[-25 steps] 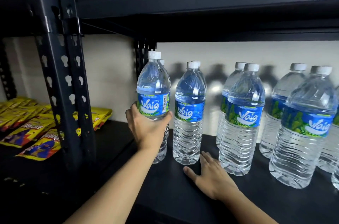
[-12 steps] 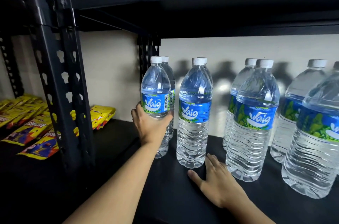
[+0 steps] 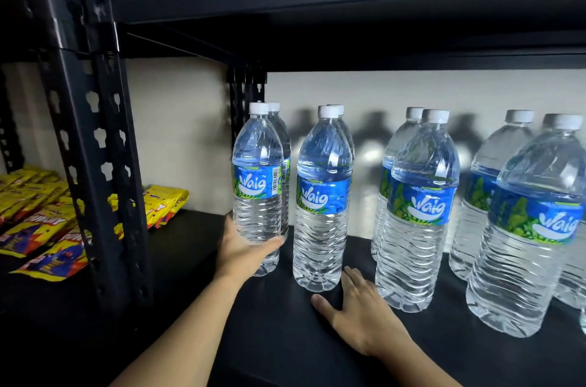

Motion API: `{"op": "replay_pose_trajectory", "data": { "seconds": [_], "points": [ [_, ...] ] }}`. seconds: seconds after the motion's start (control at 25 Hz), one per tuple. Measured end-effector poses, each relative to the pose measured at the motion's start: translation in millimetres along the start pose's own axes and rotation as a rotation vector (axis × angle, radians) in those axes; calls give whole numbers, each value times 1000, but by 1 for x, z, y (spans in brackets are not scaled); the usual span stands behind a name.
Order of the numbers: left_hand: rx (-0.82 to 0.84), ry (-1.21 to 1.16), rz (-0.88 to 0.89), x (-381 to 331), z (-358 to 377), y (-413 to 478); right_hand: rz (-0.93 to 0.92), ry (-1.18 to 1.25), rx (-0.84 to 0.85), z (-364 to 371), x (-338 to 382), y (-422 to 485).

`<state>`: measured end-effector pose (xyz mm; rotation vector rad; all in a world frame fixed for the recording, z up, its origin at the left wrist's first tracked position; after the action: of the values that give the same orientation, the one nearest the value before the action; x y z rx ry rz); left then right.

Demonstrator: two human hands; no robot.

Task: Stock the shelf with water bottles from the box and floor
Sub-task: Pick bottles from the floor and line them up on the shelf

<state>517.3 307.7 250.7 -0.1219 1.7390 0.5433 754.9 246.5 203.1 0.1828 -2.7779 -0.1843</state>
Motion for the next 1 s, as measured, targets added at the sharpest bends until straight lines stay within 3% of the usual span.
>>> {"op": "replay_pose_trajectory", "data": {
  "seconds": [0.36,0.68,1.0],
  "points": [
    [151,-22,-99,34,6,11,30,19,36,-1,0,1],
    [43,-55,-68,29,0,0,15,34,43,-2,3,1],
    [184,-1,-108,43,2,6,52,11,-11,1,5,12]
  ]
}}
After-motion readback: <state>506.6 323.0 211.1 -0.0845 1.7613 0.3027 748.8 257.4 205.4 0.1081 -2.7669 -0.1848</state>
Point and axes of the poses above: each hand's wrist, its own y-axis towards the middle knuckle, its own z-axis out of the palm, x = y × z, the point moved 9 cm from there along y, towards the middle knuckle, and after that the axes turned 1 degree about -z, right-handed, at the moved point
